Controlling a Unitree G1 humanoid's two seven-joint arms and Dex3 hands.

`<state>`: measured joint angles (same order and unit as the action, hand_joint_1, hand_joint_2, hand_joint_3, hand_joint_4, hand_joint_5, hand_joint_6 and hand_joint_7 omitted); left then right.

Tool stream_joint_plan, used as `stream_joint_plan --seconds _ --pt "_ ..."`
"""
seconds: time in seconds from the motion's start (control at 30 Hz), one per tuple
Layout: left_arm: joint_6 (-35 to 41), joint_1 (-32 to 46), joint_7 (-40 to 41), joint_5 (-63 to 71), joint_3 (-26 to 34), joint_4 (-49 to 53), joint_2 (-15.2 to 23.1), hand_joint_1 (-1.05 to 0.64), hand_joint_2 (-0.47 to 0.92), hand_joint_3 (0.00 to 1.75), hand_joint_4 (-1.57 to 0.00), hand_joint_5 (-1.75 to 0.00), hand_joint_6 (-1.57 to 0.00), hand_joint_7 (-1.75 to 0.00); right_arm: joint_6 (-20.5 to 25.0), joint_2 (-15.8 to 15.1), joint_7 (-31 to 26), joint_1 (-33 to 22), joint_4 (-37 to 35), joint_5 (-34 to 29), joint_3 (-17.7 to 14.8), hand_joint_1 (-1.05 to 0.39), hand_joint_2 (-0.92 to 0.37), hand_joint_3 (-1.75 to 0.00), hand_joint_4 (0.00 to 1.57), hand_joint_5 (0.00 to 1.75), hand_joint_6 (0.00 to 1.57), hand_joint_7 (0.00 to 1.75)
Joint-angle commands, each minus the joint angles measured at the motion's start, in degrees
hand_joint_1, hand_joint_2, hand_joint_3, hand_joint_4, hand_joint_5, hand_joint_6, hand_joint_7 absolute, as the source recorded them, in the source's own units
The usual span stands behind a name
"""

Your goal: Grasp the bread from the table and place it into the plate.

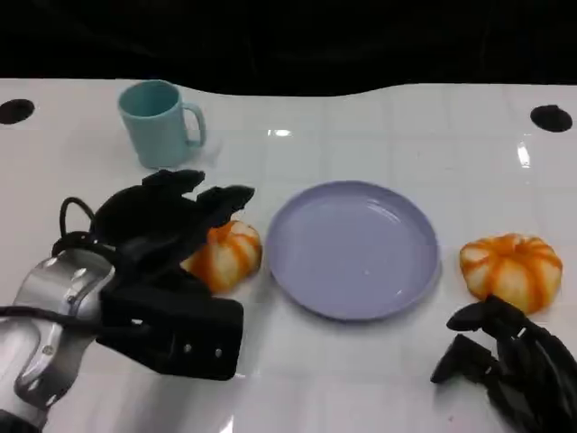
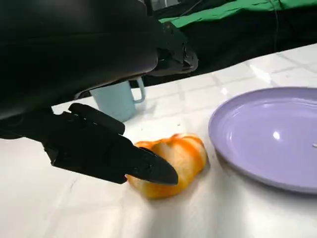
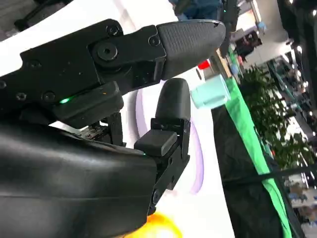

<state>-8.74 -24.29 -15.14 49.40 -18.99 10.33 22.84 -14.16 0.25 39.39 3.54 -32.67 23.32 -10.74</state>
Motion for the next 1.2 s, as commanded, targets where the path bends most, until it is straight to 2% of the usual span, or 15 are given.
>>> stream_joint_plan --seconds 0.03,0.1,0.2,0.43,0.73,0.87,1.0,1.03,1.07,1.13,1.17,1.2 --pt "3.27 -6.02 -1.49 1.06 -3.88 9.31 -1.59 -0.43 0.80 0.00 0.00 0.00 -0.05 -0.01 0.82 -0.72 -1.08 -0.43 1.38 0.05 -0.32 -0.55 -0.92 -0.21 0.66 1.48 0.61 1.18" --pt "3.53 -6.56 -1.05 0.57 -4.60 9.98 -1.38 -0.43 0.80 0.00 0.00 0.00 -0.05 -0.01 0.95 -0.73 -1.17 -0.49 1.53 0.05 -0.28 -0.55 -0.92 -0.21 0.66 1.48 0.61 1.18" --pt "4.89 -11.55 1.10 1.14 -7.46 20.38 -4.87 -0.49 0.80 0.00 -0.01 0.00 -0.06 -0.01 0.23 -0.94 0.56 -0.56 1.04 0.47 -0.25 -0.54 -0.92 -0.23 0.65 1.48 0.60 1.18" --pt "5.37 -19.16 5.87 1.57 -12.49 38.51 -9.96 -0.51 0.80 0.00 -0.03 -0.01 -0.07 -0.01 0.59 -0.67 -1.03 -1.40 2.50 -0.20 0.07 -0.54 -0.92 -0.23 0.65 1.50 0.60 1.19" --pt "3.18 -24.33 11.59 -0.55 -15.27 55.24 -15.46 -0.49 0.80 0.00 -0.09 -0.04 -0.12 -0.02 0.41 -0.81 -0.58 -1.58 2.57 0.01 0.11 -0.55 -0.92 -0.23 0.65 1.51 0.60 1.20" --pt "2.60 -25.61 13.27 -1.18 -16.04 59.58 -16.80 -0.48 0.80 0.00 -0.10 -0.05 -0.13 -0.02 -0.12 -0.65 -0.59 -1.58 2.43 -0.08 0.10 -0.54 -0.92 -0.24 0.65 1.52 0.60 1.21" --pt "1.40 -25.69 18.33 -2.13 -16.03 62.65 -17.38 -0.42 0.88 0.02 -0.30 -0.11 -0.32 -0.05 -0.55 -0.68 -0.96 -1.63 2.36 -0.49 0.17 -0.55 -0.92 -0.25 0.64 1.52 0.59 1.21" --pt "0.91 -25.67 19.41 -2.62 -15.83 63.04 -17.32 -0.35 0.90 0.10 -0.47 -0.21 -0.47 -0.08 -0.48 -0.69 -1.03 -1.64 2.40 -0.49 0.18 -0.55 -0.92 -0.25 0.64 1.52 0.59 1.22" --pt "0.55 -25.71 20.03 -3.00 -15.79 63.34 -17.27 -0.31 0.91 0.16 -0.57 -0.27 -0.57 -0.08 -0.46 -0.68 -1.09 -1.66 2.43 -0.50 0.19 -0.55 -0.92 -0.25 0.64 1.52 0.59 1.22" --pt "-0.14 -25.72 23.33 -3.26 -15.79 63.79 -16.92 -0.29 0.92 0.19 -0.62 -0.31 -0.62 -0.08 -0.27 -0.60 -1.21 -1.82 2.74 -0.42 0.21 -0.55 -0.92 -0.24 0.64 1.52 0.59 1.22" --pt "-0.51 -25.70 25.55 -3.24 -15.75 63.97 -16.68 -0.26 0.92 0.21 -0.75 -1.04 -0.77 -0.69 -0.13 -0.53 -1.28 -1.94 2.97 -0.35 0.22 -0.55 -0.92 -0.25 0.64 1.52 0.59 1.22" --pt "-0.78 -25.70 27.13 -3.23 -15.74 64.16 -16.53 -0.26 0.92 0.21 -0.74 -1.38 -0.69 -1.11 -0.03 -0.49 -1.34 -2.02 3.13 -0.30 0.23 -0.54 -0.92 -0.25 0.64 1.52 0.58 1.22"
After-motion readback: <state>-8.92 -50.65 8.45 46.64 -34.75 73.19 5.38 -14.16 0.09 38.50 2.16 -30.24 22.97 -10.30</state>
